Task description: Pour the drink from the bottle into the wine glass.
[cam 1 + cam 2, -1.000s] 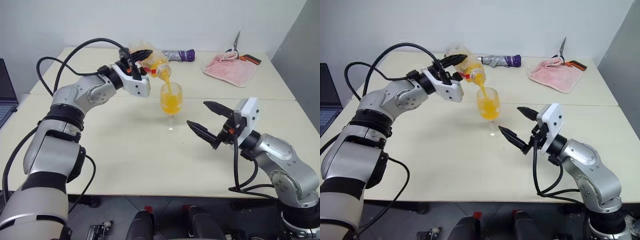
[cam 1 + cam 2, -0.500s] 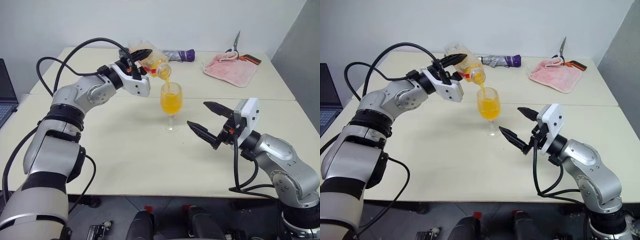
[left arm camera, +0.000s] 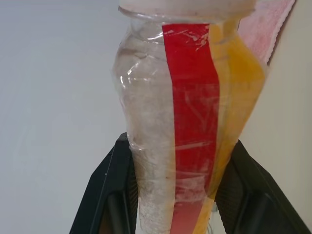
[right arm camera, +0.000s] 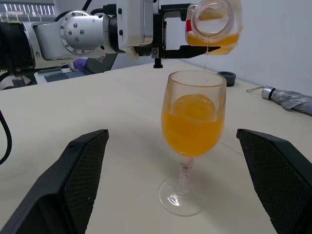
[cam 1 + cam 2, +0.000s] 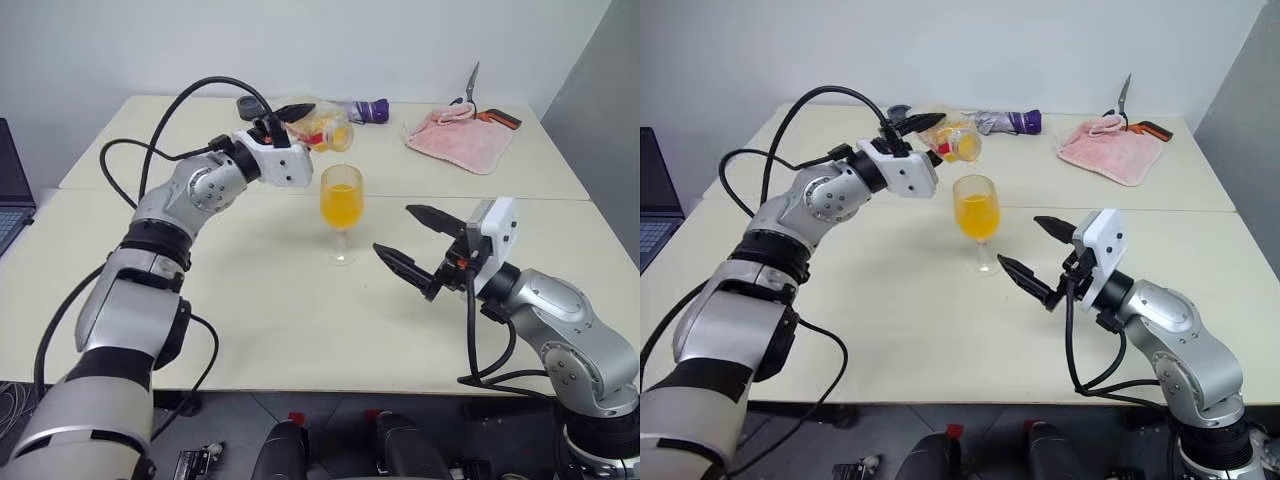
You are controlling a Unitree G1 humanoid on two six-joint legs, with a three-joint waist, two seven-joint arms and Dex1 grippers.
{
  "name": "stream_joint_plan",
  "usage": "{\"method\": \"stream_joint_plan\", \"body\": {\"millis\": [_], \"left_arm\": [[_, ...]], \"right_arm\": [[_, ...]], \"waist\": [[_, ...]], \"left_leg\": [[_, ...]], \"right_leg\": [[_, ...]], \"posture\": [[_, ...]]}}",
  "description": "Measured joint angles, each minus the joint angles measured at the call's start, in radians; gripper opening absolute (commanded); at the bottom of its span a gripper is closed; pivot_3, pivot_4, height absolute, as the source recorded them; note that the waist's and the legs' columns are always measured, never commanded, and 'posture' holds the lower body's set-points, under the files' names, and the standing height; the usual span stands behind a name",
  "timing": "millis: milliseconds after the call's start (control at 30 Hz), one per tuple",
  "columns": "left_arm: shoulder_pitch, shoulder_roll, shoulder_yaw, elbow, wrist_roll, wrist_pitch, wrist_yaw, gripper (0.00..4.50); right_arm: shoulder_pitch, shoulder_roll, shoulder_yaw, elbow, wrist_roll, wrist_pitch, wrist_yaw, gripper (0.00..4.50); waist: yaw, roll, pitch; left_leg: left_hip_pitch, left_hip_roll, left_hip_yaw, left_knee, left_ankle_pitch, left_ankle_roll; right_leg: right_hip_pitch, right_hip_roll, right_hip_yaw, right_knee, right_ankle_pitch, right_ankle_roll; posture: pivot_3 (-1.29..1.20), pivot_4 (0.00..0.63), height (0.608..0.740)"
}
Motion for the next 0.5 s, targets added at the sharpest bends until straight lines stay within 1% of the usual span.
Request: {"method": "stream_joint_plan", "body": {"millis": [167, 267, 300, 367, 433, 500], "left_arm": [[0.04, -0.019, 0.042, -0.051, -0.102, 0.055, -0.095, 1.69], [0.087, -0.062, 0.118, -0.126, -0.254, 0.171, -0.198, 1.69], [0.094, -0.065, 0.125, -0.138, -0.276, 0.19, -0.213, 1.69], [0.128, -0.084, 0.175, -0.211, -0.371, 0.302, -0.268, 1.69], [0.179, -0.099, 0.249, -0.314, -0.492, 0.479, -0.306, 1.69], [0.23, -0.096, 0.309, -0.389, -0.569, 0.62, -0.319, 1.69]], "right_arm": [[0.0, -0.001, 0.005, 0.0, -0.002, 0.0, 0.006, 4.5], [-0.002, -0.001, 0.012, 0.0, -0.002, 0.0, 0.017, 4.5], [-0.002, -0.001, 0.013, 0.0, -0.002, 0.0, 0.018, 4.5], [-0.003, -0.001, 0.017, 0.0, -0.002, 0.0, 0.021, 4.5], [-0.021, -0.001, 0.027, 0.0, 0.002, 0.004, 0.026, 4.5], [-0.033, -0.003, 0.03, -0.004, 0.022, 0.016, 0.038, 4.5]], "waist": [[0.001, 0.0, 0.0], [0.001, 0.0, 0.0], [0.001, 0.0, 0.0], [-0.001, 0.0, 0.0], [-0.006, 0.0, 0.0], [-0.012, 0.0, 0.0]], "left_leg": [[0.0, 0.0, 0.0, 0.0, 0.0, 0.0], [0.0, 0.0, -0.001, 0.001, 0.0, 0.0], [0.0, 0.0, 0.0, 0.001, 0.0, 0.0], [0.0, 0.0, 0.0, 0.001, 0.0, 0.0], [0.0, 0.001, 0.0, 0.001, 0.0, 0.0], [0.001, 0.002, -0.001, 0.001, 0.0, 0.0]], "right_leg": [[0.0, 0.0, 0.0, 0.0, 0.0, 0.0], [0.0, 0.0, 0.0, 0.0, 0.0, 0.0], [0.0, 0.0, 0.0, 0.001, 0.0, 0.0], [0.0, 0.0, 0.0, 0.001, 0.0, 0.0], [0.0, 0.0, 0.0, 0.001, 0.0, 0.0], [0.0, 0.0, 0.0, 0.002, 0.0, 0.0]], "posture": [[0.0, 0.15, 0.74], [0.0, 0.15, 0.74], [0.0, 0.15, 0.74], [0.0, 0.15, 0.74], [0.0, 0.15, 0.74], [0.0, 0.15, 0.74]]}}
